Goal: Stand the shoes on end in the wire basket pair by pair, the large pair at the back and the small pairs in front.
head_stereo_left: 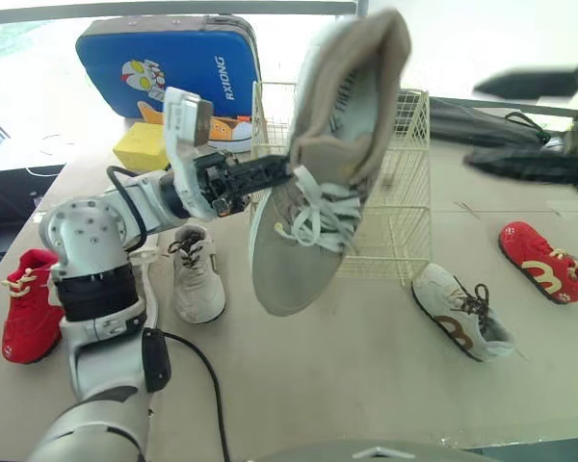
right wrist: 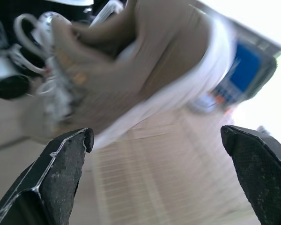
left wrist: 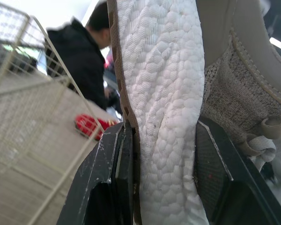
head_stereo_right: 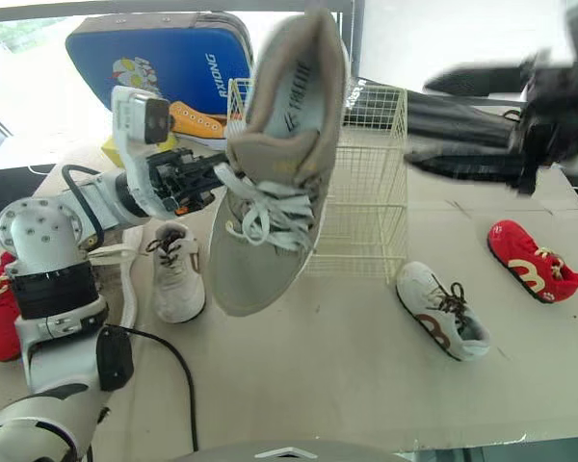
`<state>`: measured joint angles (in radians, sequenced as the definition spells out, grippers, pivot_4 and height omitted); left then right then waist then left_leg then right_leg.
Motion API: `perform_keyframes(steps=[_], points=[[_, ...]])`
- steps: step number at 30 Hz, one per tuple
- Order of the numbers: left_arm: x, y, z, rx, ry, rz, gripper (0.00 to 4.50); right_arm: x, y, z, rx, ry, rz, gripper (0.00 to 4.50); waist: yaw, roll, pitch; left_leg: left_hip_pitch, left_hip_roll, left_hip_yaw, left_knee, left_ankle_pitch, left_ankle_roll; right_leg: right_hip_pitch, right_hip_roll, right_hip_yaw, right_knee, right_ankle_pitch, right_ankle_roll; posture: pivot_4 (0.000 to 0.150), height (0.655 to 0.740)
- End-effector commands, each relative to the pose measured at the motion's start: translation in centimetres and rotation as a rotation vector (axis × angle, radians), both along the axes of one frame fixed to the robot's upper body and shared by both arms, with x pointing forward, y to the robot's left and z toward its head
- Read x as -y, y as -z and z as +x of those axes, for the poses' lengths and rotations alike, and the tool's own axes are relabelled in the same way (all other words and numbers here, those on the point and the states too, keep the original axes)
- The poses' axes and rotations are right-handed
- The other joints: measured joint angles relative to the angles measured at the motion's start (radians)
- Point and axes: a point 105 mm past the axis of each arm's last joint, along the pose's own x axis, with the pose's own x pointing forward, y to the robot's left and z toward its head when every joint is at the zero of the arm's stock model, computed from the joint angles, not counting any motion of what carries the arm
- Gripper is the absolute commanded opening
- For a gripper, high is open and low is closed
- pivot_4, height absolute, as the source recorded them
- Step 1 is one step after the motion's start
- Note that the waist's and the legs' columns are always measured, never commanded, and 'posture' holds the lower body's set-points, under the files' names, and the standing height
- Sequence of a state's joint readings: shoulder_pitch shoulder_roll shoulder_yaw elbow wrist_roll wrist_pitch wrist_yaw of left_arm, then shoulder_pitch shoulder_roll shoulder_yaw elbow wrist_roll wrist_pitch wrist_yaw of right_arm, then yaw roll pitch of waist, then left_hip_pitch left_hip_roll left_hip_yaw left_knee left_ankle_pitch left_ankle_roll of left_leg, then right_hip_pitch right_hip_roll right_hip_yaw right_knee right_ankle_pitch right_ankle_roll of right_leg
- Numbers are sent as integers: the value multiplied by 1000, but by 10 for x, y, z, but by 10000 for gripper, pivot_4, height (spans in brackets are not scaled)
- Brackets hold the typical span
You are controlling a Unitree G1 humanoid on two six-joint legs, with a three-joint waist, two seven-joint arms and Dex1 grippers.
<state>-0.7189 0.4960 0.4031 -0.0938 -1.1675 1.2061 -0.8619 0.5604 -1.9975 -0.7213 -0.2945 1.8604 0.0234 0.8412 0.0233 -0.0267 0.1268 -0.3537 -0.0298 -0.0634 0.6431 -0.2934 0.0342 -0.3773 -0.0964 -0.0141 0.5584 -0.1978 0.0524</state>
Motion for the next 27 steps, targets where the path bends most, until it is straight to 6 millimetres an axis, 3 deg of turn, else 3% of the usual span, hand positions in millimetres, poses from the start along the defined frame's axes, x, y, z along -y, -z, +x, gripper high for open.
perform_keyframes(steps=[1,4,9,13,17,20,27], points=[[-8,-27,-14,126,5,-141,14270,-16,15,-6,-115,-4,101,45000,-1,0,0,0,0,0,1,0,0,0,0,0,0,0,0,1500,7400],[-1,-23,-16,143,8,-137,14270,-30,30,-6,-132,-36,125,45000,0,0,-1,0,0,1,3,0,0,0,0,-1,2,0,0,1500,7400],[18,-9,-21,166,42,-77,14270,-64,33,3,-117,-128,225,45000,-5,-3,-4,7,-1,8,6,0,1,2,6,3,13,0,-1,1500,7400],[27,-1,-26,185,62,-39,14270,-72,29,-3,-141,-183,307,45000,-3,-6,-7,7,0,9,9,1,1,1,10,6,15,1,-2,1500,7400],[18,4,-24,198,22,4,14270,-71,28,-5,-160,-193,358,45000,-8,-7,-9,8,0,12,9,1,2,1,12,8,15,1,-2,1500,7400],[18,6,-25,199,19,17,14269,-71,29,-5,-180,-198,358,37632,-10,-7,-9,10,1,14,8,0,2,1,13,10,16,1,-2,1500,7400],[24,18,-23,206,10,65,14269,-71,30,-7,-188,-213,354,12250,-9,-8,-10,10,1,15,9,0,3,1,13,11,16,1,-2,1500,7400]])
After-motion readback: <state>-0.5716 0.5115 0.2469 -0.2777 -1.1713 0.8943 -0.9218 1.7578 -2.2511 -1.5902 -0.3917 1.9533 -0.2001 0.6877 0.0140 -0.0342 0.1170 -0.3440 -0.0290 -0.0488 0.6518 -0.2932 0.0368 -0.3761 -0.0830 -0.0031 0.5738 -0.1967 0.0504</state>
